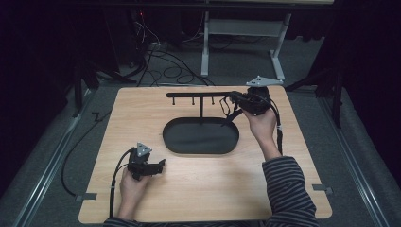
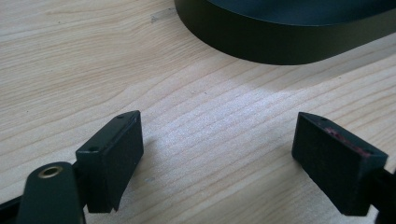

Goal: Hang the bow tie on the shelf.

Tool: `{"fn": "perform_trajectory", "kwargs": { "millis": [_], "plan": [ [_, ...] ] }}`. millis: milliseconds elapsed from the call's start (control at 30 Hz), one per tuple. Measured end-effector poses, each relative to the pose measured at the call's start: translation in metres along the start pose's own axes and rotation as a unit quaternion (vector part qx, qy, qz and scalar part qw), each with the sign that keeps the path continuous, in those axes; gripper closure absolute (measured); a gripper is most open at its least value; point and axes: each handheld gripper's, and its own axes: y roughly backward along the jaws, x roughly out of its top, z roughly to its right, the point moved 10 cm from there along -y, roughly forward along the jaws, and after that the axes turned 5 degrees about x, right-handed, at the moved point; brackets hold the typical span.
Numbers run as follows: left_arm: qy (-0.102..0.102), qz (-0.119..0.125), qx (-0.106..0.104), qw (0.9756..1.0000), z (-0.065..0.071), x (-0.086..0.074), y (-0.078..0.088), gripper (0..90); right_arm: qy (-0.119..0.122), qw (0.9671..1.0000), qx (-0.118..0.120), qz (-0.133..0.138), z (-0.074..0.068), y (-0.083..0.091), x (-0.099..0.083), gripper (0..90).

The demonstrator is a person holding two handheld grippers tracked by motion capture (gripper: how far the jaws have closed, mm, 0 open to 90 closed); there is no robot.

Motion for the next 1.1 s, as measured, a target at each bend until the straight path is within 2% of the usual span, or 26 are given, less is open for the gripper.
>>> {"fn": "perform_trajectory", "kwargs": {
  "millis": [567,1100],
  "plan": [
    [0.000,0.000,0.000,1.0000,0.000,0.000,0.000,16.9,-0.016,0.9996,-0.016,-0.016,0.014,-0.010,-0.009,87.1],
    [-0.001,-0.001,0.000,1.0000,0.000,0.000,0.000,16.9,-0.015,0.9994,-0.023,-0.021,0.019,-0.013,-0.012,86.6]
  ]
}}
